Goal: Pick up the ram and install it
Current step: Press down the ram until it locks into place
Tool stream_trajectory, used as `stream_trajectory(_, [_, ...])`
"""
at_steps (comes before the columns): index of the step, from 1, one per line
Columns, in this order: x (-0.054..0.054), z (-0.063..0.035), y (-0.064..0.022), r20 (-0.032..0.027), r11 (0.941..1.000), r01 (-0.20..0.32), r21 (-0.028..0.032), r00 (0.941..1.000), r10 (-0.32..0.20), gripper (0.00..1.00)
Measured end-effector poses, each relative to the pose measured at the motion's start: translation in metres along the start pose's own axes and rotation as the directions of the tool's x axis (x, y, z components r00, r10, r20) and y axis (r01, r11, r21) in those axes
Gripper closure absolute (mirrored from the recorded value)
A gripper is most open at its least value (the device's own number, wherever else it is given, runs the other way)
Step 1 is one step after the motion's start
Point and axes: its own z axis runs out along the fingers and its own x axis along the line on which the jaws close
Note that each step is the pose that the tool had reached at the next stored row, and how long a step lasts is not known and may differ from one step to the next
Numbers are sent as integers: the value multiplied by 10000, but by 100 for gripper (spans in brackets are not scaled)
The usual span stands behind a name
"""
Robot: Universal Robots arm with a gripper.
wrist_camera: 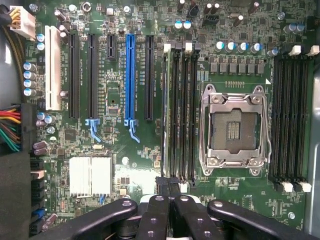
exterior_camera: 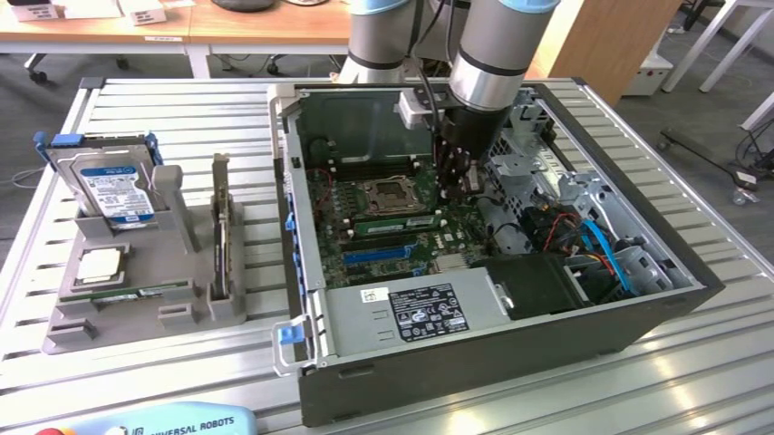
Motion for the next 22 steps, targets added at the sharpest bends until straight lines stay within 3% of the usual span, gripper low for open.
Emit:
stream_trajectory(6, [0, 0, -57, 0, 10000, 0, -13, 10000, 0, 90])
stream_trajectory(22, [1, 104, -60, 0, 10000, 1, -13, 10000, -1, 90])
